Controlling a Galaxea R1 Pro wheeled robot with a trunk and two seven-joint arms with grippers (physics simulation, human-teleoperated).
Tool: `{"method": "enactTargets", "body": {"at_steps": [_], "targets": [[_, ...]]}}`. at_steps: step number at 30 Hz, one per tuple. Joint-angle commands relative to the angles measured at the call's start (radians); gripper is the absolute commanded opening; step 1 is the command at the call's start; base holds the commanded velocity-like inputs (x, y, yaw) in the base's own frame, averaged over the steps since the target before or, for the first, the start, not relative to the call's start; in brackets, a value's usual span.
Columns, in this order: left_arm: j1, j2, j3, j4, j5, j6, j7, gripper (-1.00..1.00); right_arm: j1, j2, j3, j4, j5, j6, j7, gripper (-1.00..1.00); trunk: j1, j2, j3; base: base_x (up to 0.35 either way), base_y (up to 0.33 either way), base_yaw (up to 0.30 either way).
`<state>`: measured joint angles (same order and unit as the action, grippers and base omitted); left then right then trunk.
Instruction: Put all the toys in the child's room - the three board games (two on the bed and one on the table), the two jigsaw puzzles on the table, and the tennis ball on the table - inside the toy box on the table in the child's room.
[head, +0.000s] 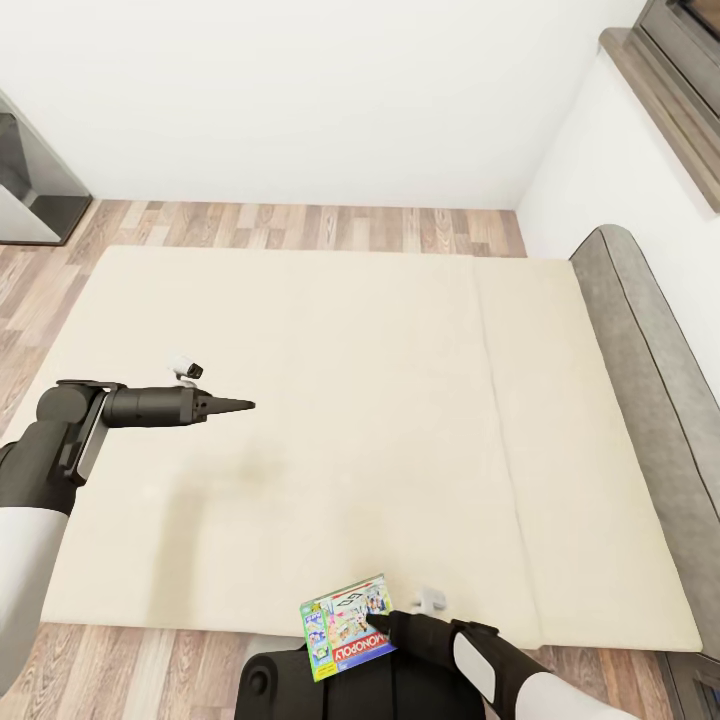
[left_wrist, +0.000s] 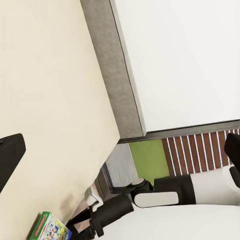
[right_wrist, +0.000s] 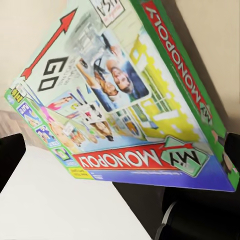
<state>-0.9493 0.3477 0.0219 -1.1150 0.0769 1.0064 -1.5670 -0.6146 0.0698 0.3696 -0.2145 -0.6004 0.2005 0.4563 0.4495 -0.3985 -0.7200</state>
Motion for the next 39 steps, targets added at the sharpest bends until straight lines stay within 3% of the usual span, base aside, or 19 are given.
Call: {"method": "enactTargets", "body": {"at_steps": [1, 10, 39], "targets": [[-0.001, 0.0, 0.0, 0.0, 0.0, 0.011, -0.004, 1.0, -0.001, 0.001, 0.003, 0.0, -0.008, 0.005, 0.007, 1.0, 0.001, -0.001, -0.001, 0.0, 0.0, 0.0], [-0.001, 0.0, 0.0, 0.0, 0.0, 0.011, -0.004, 1.0, -0.001, 0.008, 0.003, -0.001, -0.007, 0.003, 0.062, 1.0, 0.001, -0.001, -0.001, 0.0, 0.0, 0.0], [-0.001, 0.0, 0.0, 0.0, 0.0, 0.011, -0.004, 1.0, -0.001, 0.03, 0.0, 0.0, -0.01, -0.005, 0.057, 1.0, 0.001, -0.001, -0.001, 0.0, 0.0, 0.0]]}}
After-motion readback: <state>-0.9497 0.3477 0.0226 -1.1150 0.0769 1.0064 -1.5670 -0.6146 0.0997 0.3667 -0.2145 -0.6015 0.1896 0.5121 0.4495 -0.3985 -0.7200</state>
